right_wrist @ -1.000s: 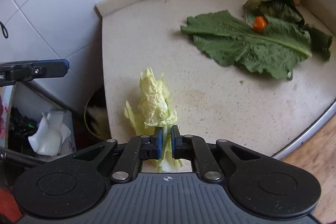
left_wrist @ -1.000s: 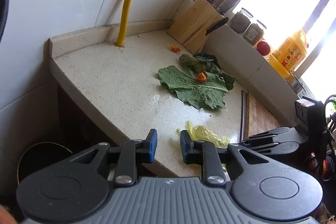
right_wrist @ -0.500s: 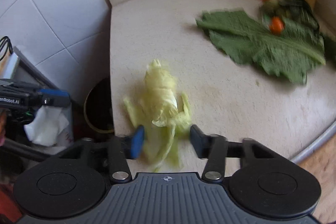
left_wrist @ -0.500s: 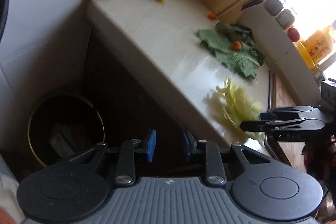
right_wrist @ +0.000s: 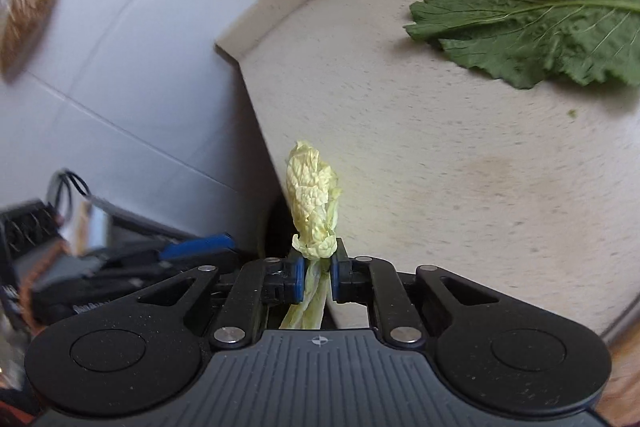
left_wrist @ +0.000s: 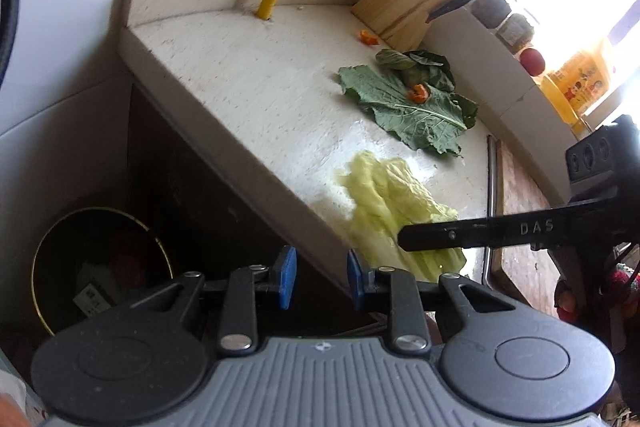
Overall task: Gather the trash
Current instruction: 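Carry the cabbage over the black bin and open the right gripper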
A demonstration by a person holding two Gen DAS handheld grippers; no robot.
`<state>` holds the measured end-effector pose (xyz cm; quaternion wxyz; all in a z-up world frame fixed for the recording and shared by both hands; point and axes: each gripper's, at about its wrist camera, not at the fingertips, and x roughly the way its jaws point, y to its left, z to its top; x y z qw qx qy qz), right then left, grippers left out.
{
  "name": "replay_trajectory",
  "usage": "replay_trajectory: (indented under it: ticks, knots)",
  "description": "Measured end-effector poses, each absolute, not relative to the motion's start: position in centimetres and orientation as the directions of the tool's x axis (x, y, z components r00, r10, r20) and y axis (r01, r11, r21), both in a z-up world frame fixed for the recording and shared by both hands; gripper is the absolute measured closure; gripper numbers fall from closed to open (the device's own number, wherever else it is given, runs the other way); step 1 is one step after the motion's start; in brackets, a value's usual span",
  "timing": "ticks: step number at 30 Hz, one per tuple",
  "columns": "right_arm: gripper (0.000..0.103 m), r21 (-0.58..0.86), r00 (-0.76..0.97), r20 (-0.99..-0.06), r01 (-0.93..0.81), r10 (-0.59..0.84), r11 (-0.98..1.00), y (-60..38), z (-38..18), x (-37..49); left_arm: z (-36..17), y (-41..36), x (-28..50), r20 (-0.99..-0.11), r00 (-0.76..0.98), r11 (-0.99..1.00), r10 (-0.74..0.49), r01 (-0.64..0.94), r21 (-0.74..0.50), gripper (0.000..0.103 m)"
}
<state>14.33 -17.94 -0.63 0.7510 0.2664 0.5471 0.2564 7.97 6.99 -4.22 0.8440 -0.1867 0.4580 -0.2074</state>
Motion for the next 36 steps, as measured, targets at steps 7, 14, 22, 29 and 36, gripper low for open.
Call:
replay_trajectory:
  ticks: [7, 14, 22, 29, 36]
  knots:
    - [0.087, 0.742, 0.262, -0.609, -0.147, 0.749, 0.654, -14.8, 0.4, 15.6, -3.7, 8.0, 7.8, -0.709, 0.532, 0.877, -0.463, 0.157, -0.454, 0.078]
    - [0.086, 0.751, 0.196, -0.572, -0.265, 0.796, 0.605, -8.5, 1.1, 18.1, -3.7, 10.6, 6.9, -0.735, 0.575, 0.915, -0.358, 0.062, -0.398, 0.078]
    - [0.079, 0.726, 0.141, -0.595, -0.328, 0.791, 0.604, -3.0, 0.6, 19.6, -4.9, 13.4, 6.7, -0.764, 0.582, 0.931, -0.279, -0.033, -0.365, 0.078]
    - [0.051, 0.668, 0.142, -0.655, -0.350, 0.742, 0.656, -0.5, -1.0, 20.6, -6.8, 14.4, 7.4, -0.800, 0.549, 0.935, -0.240, -0.092, -0.344, 0.077]
    - [0.039, 0.690, 0.119, -0.656, -0.307, 0.745, 0.656, -0.7, -2.1, 20.2, -7.8, 14.8, 7.5, -0.820, 0.527, 0.936, -0.224, -0.117, -0.331, 0.071]
